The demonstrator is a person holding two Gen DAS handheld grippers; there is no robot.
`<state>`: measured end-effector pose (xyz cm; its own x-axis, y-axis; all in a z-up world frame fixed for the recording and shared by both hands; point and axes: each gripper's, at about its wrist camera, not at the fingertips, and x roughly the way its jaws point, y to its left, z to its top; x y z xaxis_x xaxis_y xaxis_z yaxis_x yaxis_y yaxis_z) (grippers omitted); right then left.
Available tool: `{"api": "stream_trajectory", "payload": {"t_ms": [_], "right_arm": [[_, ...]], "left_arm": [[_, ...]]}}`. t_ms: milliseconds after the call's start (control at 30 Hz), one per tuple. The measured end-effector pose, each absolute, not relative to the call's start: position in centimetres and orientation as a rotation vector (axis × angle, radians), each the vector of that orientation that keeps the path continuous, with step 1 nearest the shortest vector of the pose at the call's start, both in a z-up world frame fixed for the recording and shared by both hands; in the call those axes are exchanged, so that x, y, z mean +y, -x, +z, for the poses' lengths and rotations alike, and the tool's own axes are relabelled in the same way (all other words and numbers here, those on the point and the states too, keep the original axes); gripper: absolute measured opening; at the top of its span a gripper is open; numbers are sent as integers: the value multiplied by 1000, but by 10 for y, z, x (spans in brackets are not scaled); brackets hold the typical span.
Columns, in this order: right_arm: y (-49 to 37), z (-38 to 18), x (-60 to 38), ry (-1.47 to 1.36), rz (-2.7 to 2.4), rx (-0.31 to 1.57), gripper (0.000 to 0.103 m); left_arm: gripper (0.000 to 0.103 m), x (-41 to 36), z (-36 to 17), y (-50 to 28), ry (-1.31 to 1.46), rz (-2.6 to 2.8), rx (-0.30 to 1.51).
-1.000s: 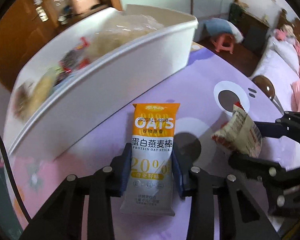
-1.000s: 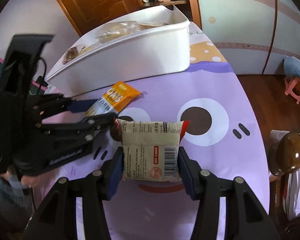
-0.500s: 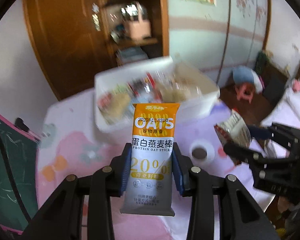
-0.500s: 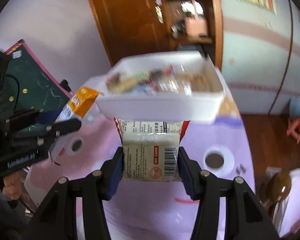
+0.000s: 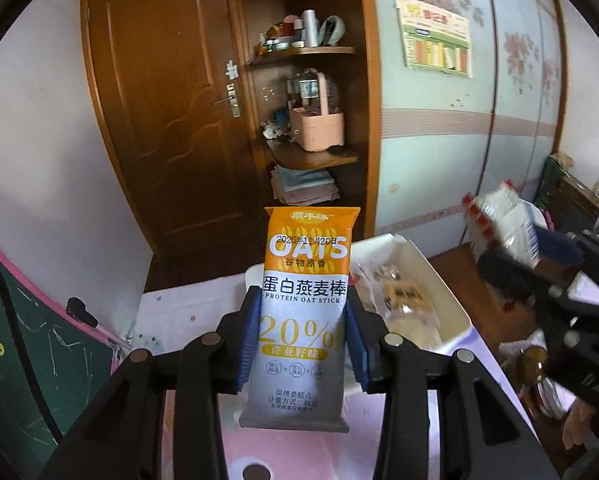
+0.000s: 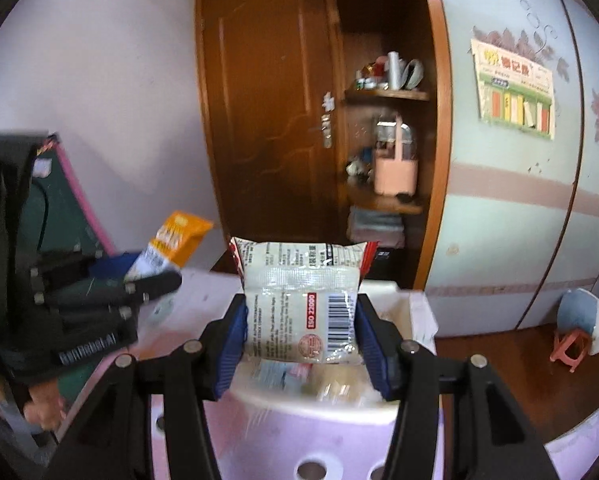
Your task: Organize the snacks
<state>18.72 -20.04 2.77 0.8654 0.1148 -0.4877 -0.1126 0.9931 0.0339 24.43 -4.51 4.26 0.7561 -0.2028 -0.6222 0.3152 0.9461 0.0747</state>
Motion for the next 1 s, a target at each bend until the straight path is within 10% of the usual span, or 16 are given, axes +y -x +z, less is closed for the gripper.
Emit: {"api": "stream_trajectory", "payload": {"t_ms": [533,733,1000], "right_arm": [[-300,12,-206,-36,44,624,59],[-311,-6,-218,-116,39,668,70],[-299,-9,-220,-116,18,659,84]], "left_arm": [[40,-66,16,-360,-96,-229,785],[97,-58,1,-376,-84,-147,801],[100,-53,0,-357,-112,-132,758]]}}
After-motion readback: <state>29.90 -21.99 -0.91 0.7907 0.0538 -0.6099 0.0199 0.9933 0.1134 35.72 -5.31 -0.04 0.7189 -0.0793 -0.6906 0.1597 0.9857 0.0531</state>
